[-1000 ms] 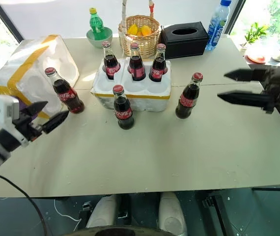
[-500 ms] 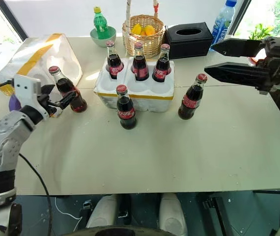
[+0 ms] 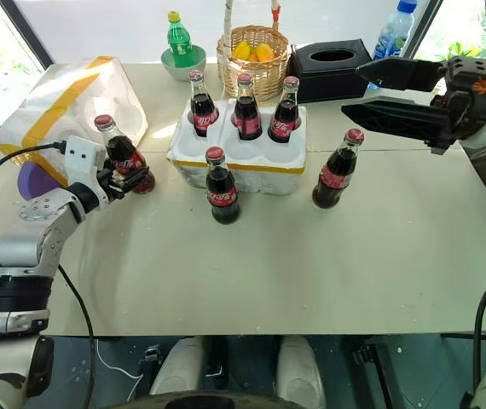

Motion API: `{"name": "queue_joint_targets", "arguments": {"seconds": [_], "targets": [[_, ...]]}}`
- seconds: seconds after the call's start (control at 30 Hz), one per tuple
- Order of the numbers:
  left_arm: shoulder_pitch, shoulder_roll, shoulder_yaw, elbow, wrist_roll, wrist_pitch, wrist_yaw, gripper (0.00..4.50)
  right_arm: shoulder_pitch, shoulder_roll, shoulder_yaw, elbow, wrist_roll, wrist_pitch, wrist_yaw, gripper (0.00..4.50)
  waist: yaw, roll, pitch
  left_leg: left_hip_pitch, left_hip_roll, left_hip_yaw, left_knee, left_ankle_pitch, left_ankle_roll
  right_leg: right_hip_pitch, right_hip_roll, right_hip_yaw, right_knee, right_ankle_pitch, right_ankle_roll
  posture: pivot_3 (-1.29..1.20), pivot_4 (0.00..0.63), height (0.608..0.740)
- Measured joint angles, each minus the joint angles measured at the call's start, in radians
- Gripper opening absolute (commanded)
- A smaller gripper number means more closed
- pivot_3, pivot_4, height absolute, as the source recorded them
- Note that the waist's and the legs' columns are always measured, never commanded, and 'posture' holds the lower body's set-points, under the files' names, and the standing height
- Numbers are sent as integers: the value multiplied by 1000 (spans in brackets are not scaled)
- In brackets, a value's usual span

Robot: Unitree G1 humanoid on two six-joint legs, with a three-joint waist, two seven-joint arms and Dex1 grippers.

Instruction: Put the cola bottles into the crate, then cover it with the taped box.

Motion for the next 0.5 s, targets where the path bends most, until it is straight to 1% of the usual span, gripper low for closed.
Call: {"name": "queue_joint_targets", "arguments": {"seconds": [0.13, 0.23, 0.4, 0.5], "targets": [[4, 12, 4, -20, -26, 27, -59, 3236, 1, 0, 0, 0, 7, -1, -17, 4500, 0, 0, 0, 0, 0, 0, 0, 0, 0, 0, 0, 0, 0, 0, 0, 0, 150, 740], [1, 28, 29, -55, -95, 82, -111, 3236, 21, 1, -3, -4, 7, -2, -27, 4500, -2, -3, 2, -1, 0, 0, 0, 0, 0, -1, 0, 0, 0, 0, 0, 0, 150, 740], [-61, 156, 73, -126, -255, 218, -287, 3236, 60, 3, -12, -12, 8, -3, -53, 4500, -3, -5, 3, -3, 1, 0, 0, 2, -4, -3, 1, 0, 0, 0, 0, 0, 150, 740], [-180, 247, 59, -127, -340, 292, -456, 3236, 94, 5, -27, -34, 8, -7, -74, 4500, 2, -5, 3, -4, 0, 0, 0, 3, -4, -3, 1, -1, 0, 0, 0, 0, 150, 740]]}}
